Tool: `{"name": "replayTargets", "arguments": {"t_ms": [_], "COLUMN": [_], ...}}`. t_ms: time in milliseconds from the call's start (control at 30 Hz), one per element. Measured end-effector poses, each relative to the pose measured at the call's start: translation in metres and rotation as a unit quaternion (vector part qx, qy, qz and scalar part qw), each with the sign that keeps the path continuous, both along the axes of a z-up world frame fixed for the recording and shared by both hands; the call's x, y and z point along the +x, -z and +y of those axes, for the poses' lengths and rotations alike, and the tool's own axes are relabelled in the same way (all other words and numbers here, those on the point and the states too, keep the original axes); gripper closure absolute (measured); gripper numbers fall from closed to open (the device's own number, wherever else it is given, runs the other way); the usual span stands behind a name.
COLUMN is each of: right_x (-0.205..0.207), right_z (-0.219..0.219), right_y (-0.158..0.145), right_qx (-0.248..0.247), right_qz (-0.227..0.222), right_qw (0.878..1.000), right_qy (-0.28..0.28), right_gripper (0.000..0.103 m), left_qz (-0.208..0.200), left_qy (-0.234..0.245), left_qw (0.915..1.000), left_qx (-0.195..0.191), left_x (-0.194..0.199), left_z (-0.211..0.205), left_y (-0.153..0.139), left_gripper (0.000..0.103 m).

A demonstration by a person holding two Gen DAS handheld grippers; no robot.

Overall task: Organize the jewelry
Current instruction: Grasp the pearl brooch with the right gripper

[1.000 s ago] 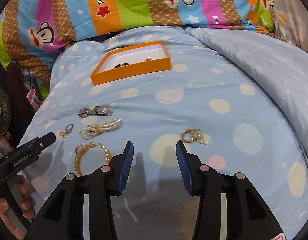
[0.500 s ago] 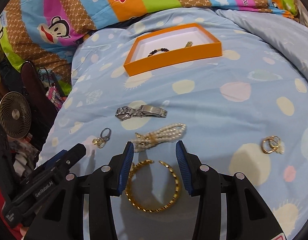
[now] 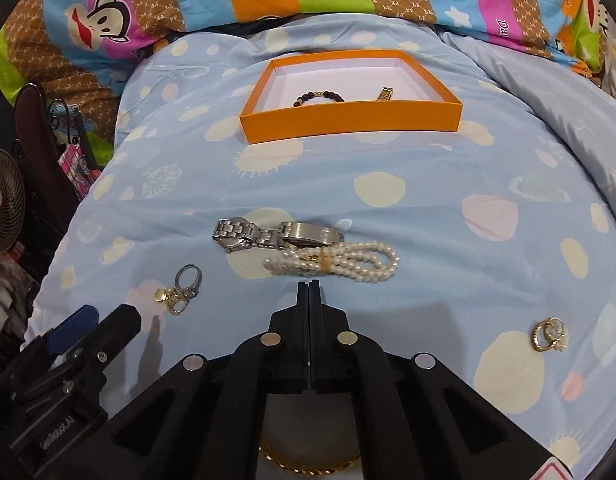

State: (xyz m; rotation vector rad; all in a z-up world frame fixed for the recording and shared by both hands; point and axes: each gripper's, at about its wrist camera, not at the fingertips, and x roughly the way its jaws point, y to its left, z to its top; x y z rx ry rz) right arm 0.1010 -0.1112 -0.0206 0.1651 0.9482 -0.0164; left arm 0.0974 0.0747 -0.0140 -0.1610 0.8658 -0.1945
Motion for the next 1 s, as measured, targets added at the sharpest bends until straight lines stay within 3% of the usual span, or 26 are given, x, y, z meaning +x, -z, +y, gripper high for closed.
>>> {"name": "replayTargets", "arguments": {"t_ms": [167, 300, 333, 367, 433, 500, 567, 767, 800, 900, 933, 1000], "right_x": [-0.023, -0.025, -0.022, -0.019, -0.012, -0.003, 0.008, 0.025, 0.024, 0.015, 0.012, 0.006], "right_z": [-0.024, -0.035, -0.036, -0.037, -0.036, -0.034, -0.031, -0.024, -0.023, -0.018, -0.019, -0.022], "right_y": [-0.01, -0.018, -0.019, -0.021, -0.023, -0.023, -0.02, -0.005, -0.003, 0.002, 0.001, -0.001], "right_qx": [0.009, 0.027, 0.026, 0.02, 0.005, -0.018, -0.035, -0.018, -0.014, -0.031, -0.023, -0.009], "right_qz": [-0.017, -0.031, -0.035, -0.04, -0.059, -0.062, -0.058, -0.016, -0.009, -0.001, 0.001, 0.003], "right_qw": [1.0, 0.999, 0.999, 0.999, 0.997, 0.996, 0.994, 0.991, 0.991, 0.99, 0.99, 0.991], "right_qy": [0.014, -0.012, -0.021, -0.03, -0.05, -0.068, -0.088, -0.129, -0.135, -0.139, -0.14, -0.132], "right_gripper": [0.103, 0.1, 0.091, 0.074, 0.051, 0.045, 0.045, 0.048, 0.052, 0.086, 0.093, 0.096], "left_qz": [-0.01, -0.027, -0.027, -0.027, -0.027, -0.025, -0.025, -0.026, -0.026, -0.028, -0.028, -0.023], "left_qy": [0.028, 0.027, 0.024, 0.022, 0.019, 0.02, 0.022, 0.029, 0.033, 0.05, 0.052, 0.058], "left_qw": [0.9989, 0.9982, 0.9982, 0.9981, 0.9979, 0.9978, 0.9974, 0.9966, 0.9965, 0.9952, 0.9949, 0.9943], "left_qx": [0.036, 0.047, 0.048, 0.05, 0.056, 0.059, 0.064, 0.072, 0.072, 0.079, 0.082, 0.086], "left_x": [0.001, 0.005, 0.007, 0.008, 0.01, 0.011, 0.012, 0.02, 0.022, 0.029, 0.031, 0.038], "left_z": [-0.015, -0.021, -0.021, -0.02, -0.019, -0.017, -0.017, -0.015, -0.015, -0.021, -0.023, -0.029], "left_y": [-0.008, -0.019, -0.02, -0.019, -0.019, -0.018, -0.018, -0.023, -0.025, -0.029, -0.029, -0.03], "left_gripper": [0.03, 0.03, 0.03, 0.03, 0.03, 0.03, 0.029, 0.03, 0.03, 0.029, 0.029, 0.029]}}
